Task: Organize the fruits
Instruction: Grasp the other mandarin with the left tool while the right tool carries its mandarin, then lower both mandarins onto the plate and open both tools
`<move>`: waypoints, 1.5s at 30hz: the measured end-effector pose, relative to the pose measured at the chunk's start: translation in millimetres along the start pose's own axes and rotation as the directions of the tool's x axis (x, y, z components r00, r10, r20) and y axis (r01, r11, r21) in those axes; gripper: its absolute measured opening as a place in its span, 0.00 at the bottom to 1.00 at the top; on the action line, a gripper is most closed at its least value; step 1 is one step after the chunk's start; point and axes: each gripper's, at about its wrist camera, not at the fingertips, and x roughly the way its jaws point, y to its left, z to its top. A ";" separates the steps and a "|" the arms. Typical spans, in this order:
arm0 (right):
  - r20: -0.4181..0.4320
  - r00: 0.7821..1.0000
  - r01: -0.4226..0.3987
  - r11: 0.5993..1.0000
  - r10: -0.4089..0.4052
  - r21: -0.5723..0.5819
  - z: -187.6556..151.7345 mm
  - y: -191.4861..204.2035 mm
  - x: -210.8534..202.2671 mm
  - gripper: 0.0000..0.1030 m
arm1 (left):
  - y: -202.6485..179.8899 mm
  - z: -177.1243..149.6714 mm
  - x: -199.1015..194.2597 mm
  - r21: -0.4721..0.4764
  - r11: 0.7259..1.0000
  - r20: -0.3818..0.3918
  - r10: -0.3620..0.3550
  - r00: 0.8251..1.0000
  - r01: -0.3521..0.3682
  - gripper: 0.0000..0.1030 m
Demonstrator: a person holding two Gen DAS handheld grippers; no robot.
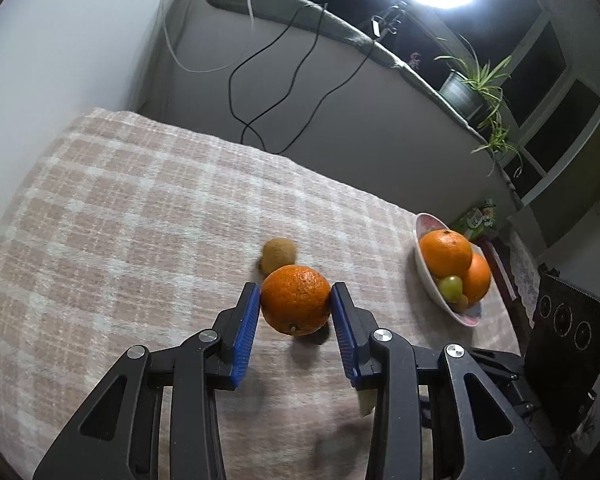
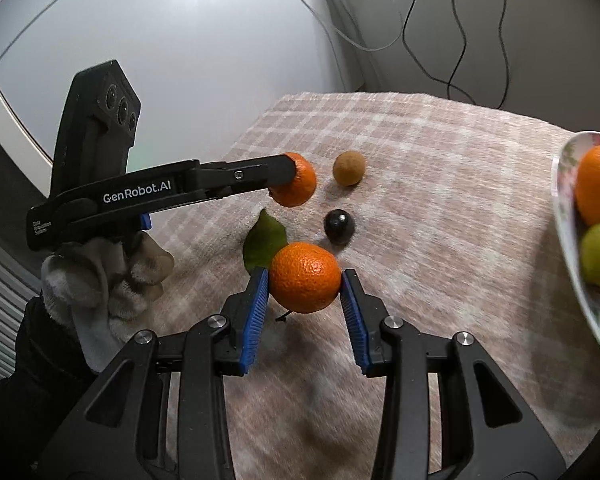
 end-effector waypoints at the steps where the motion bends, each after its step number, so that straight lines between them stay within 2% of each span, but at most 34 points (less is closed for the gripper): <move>1: 0.009 1.000 0.003 1.000 -0.003 0.004 -0.7 -2.9 -6.2 0.38 | -3.5 -0.9 0.1 0.003 1.000 0.001 -0.005 1.000 0.005 0.34; 10: 0.091 0.994 0.053 0.997 -0.058 0.057 -7.5 -40.7 -66.5 0.38 | -46.6 -9.9 5.8 0.068 0.997 -0.004 -0.045 0.999 0.045 0.34; 16: 0.141 0.983 0.106 0.989 -0.120 0.099 -6.3 -71.8 -105.9 0.38 | -83.9 -15.0 17.6 0.118 0.990 -0.013 -0.075 0.997 0.076 0.34; 24: 0.185 0.965 0.158 0.977 -0.184 0.145 -0.5 -105.0 -137.1 0.38 | -126.7 -22.6 42.5 0.155 0.981 -0.042 -0.111 0.993 0.116 0.34; 29: 0.214 0.951 0.189 0.967 -0.224 0.171 9.3 -124.3 -148.6 0.38 | -159.4 -28.9 55.3 0.231 0.968 -0.051 -0.086 0.995 0.096 0.34; 37: 0.224 0.931 0.243 0.946 -0.289 0.213 20.3 -158.7 -157.1 0.38 | -205.0 -36.6 74.3 0.370 0.927 -0.051 -0.041 0.998 0.057 0.34; 45: 0.203 0.933 0.247 0.938 -0.298 0.245 31.7 -187.4 -150.9 0.38 | -226.0 -37.1 87.1 0.424 0.905 -0.028 -0.015 0.999 0.026 0.34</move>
